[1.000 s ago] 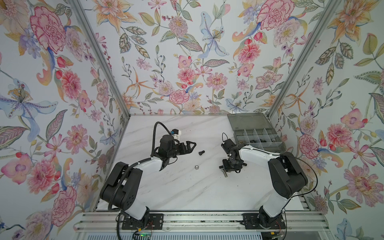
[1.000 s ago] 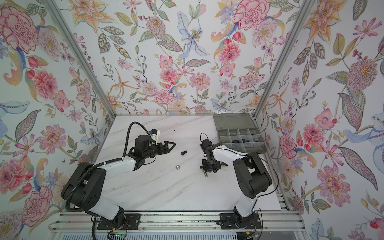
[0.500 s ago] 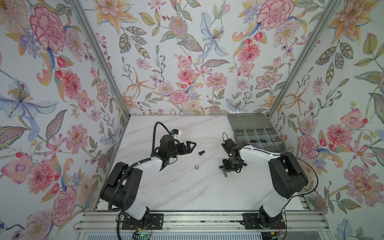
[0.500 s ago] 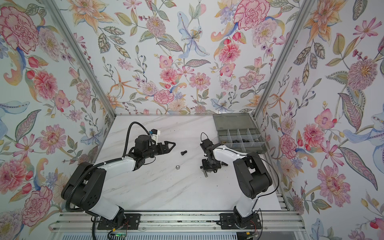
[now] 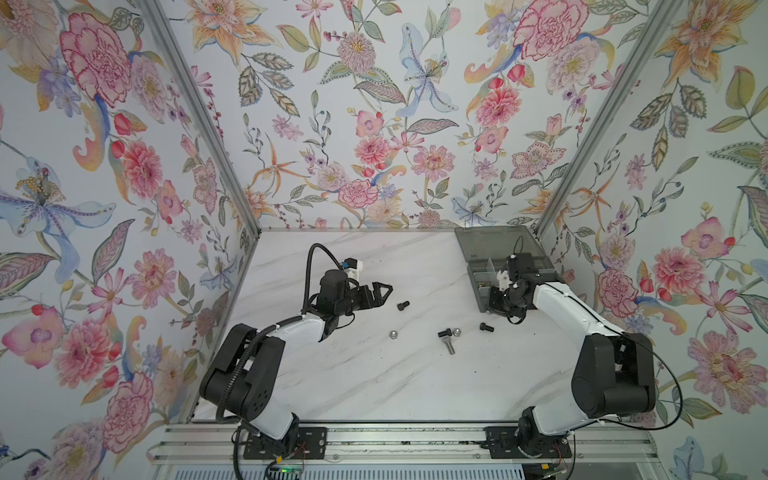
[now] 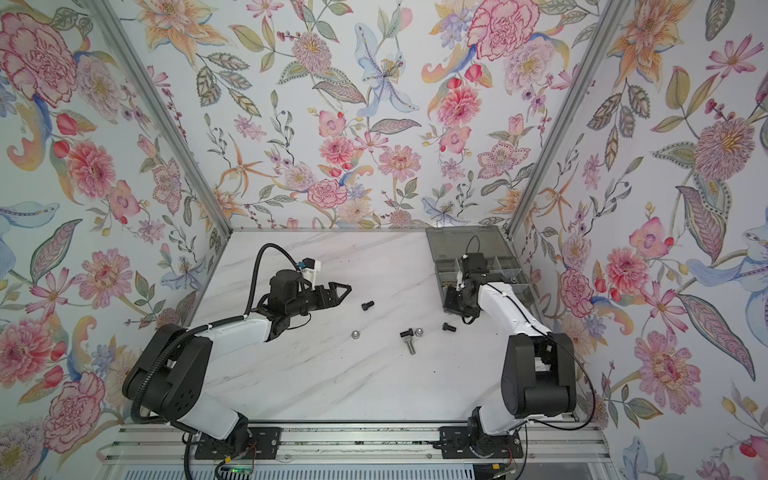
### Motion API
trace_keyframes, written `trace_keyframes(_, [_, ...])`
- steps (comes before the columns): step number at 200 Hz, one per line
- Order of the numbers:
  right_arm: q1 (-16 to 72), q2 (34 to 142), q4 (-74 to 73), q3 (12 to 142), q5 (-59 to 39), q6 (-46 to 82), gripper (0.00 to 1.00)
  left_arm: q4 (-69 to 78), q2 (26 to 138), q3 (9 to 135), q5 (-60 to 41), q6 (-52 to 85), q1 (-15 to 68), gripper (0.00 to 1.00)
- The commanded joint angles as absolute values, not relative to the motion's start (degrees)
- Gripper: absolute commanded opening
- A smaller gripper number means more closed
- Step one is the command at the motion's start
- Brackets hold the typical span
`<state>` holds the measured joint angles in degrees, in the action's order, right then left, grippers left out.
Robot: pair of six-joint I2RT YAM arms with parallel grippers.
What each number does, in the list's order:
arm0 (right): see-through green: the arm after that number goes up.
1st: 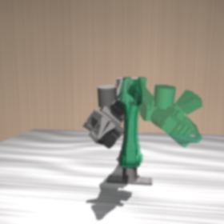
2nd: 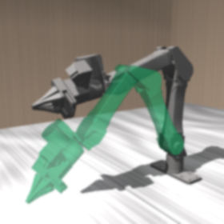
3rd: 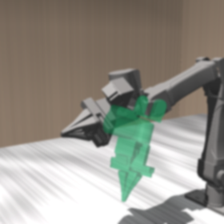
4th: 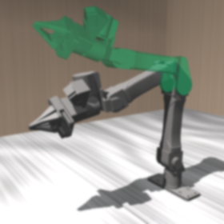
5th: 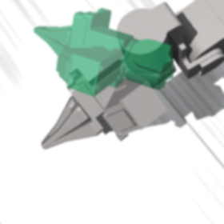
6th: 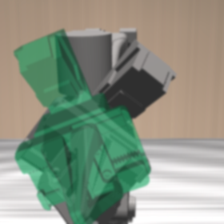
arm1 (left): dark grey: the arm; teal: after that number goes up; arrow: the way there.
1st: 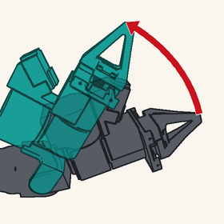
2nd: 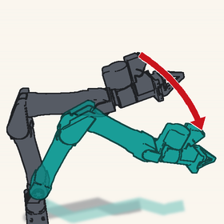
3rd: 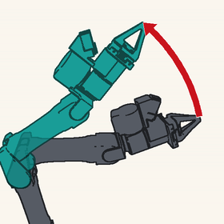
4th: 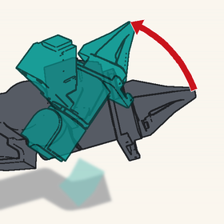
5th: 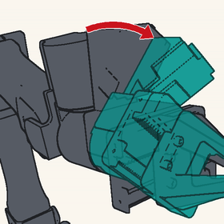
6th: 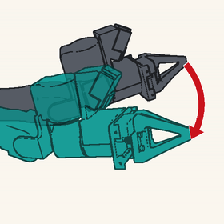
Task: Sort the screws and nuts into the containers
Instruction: 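Lift the silver hex nut and carry it over the organizer box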
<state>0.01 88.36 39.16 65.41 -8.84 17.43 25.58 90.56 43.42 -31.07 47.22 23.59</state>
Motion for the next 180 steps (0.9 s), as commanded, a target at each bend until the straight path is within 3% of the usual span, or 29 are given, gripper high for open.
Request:
trace_keyframes(1, [-8.0,88.7,39.6,70.2,-10.0,16.3,0.0,26.5,90.7,42.9,-31.7,45.7,24.2,0.99])
trace_keyframes(58, [-21.9,100.8,38.2,85.1,-11.3,18.6,0.0,27.3,90.1,42.0,-31.5,46.0,24.2,0.99])
trace_keyframes(133, [-23.5,119.1,38.1,103.8,-10.4,23.3,0.01,29.2,90.2,41.8,-32.6,46.9,24.3,1.0])
trace_keyframes(180, [-23.0,125.1,38.2,108.7,-8.4,23.7,0.02,28.6,90.6,42.4,-32.7,46.5,24.3,0.99])
